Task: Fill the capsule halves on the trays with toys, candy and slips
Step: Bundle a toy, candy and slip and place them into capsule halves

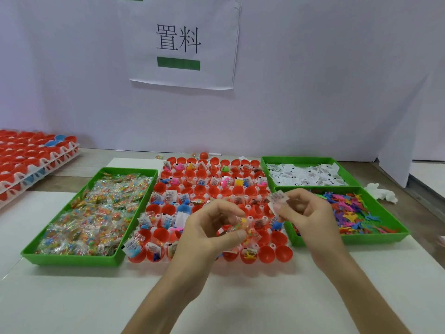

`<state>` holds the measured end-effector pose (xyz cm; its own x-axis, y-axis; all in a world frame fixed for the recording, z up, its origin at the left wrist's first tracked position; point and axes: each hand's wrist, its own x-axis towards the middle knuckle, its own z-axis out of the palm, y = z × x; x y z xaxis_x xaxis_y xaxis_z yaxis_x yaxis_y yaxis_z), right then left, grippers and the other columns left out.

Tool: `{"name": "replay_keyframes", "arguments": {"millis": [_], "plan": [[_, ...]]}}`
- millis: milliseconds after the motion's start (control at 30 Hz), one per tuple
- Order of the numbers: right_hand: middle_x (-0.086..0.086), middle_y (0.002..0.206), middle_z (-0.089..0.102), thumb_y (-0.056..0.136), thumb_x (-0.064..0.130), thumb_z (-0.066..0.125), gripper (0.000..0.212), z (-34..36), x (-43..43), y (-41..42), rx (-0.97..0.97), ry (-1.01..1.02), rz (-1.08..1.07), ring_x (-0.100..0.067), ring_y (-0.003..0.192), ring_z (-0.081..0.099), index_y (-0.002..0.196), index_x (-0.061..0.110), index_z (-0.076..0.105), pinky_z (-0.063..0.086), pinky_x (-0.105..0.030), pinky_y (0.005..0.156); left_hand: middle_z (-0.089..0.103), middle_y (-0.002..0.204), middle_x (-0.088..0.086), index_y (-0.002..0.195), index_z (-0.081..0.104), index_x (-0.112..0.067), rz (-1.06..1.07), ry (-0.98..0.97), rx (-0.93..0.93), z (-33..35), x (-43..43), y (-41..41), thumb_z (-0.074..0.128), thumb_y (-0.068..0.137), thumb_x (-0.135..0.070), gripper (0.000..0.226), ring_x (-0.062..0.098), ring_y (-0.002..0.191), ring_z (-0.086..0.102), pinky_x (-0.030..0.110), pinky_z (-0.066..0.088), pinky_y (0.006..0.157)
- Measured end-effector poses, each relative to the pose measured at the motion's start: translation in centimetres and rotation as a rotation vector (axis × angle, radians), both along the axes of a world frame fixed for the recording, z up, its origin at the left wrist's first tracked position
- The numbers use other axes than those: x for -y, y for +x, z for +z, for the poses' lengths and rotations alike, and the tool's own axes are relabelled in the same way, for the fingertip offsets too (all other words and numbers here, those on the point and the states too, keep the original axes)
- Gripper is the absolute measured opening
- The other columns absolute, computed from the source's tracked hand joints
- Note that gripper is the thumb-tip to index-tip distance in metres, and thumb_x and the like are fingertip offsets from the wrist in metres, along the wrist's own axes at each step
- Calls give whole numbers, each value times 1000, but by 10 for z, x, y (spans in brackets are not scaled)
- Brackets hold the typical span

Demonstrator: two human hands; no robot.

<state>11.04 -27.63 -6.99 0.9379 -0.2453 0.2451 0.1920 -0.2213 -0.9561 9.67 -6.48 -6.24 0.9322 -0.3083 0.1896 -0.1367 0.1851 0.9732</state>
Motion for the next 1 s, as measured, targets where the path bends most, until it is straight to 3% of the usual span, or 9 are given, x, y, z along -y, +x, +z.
{"name": "replay_keyframes", "arguments": {"millis": [133,267,400,500,600,733,800,900,1000], "plan": [[-4,68,72,84,6,75,7,-3,3,4,-67,72,-6,-11,58,65,82,10,70,51,-15,59,63,80,-7,75,71,-30,22,-25,-22,0,0,1,78,69,-11,21,9,84,63,20,53,72],[4,65,72,84,9,76,10,1,25,27,-52,36,-167,-3,54,64,81,16,70,51,-15,53,65,82,-7,74,71,-28,17,-43,-17,1,1,1,78,68,-11,19,8,84,64,20,53,72],[1,66,72,85,4,71,12,2,48,76,-99,-85,-363,-10,62,66,84,16,72,57,-29,66,64,82,-4,77,70,-24,-26,-22,-8,-1,2,-1,77,70,-7,20,10,83,63,22,53,71],[-3,74,73,88,10,69,8,0,60,109,-129,-295,-459,-19,75,69,90,9,77,56,-35,77,63,83,1,79,70,-22,-48,-12,-29,-2,3,-1,78,70,-8,18,14,82,63,25,54,71],[-7,75,74,88,22,75,16,0,74,124,-143,-407,-465,-20,78,68,85,6,79,54,-36,83,62,82,0,79,70,-21,-57,-14,-42,-4,2,2,78,69,-7,19,12,80,62,24,53,70],[-4,69,70,85,31,78,26,-1,86,124,-113,-471,-489,-15,66,62,73,8,76,51,-34,74,62,79,-3,79,71,-24,-68,-31,-36,-2,0,2,79,68,-9,20,8,78,62,21,52,69],[-2,69,68,85,32,78,28,2,87,117,-110,-472,-481,-14,65,59,73,7,74,52,-36,76,64,80,-4,77,71,-26,-61,-18,-32,-2,0,2,79,69,-9,20,8,80,63,21,53,71],[3,74,68,88,29,75,19,13,79,96,-58,-398,-433,-8,69,59,79,13,74,50,-32,77,66,82,-6,76,70,-25,-43,-16,-49,-2,1,1,79,69,-10,19,8,82,65,21,54,72],[8,79,73,88,25,74,5,22,54,61,6,-280,-232,-2,70,64,86,21,76,48,-20,68,69,84,-5,76,70,-24,-7,-33,-68,-1,1,1,80,69,-11,18,9,86,68,18,54,70]]}}
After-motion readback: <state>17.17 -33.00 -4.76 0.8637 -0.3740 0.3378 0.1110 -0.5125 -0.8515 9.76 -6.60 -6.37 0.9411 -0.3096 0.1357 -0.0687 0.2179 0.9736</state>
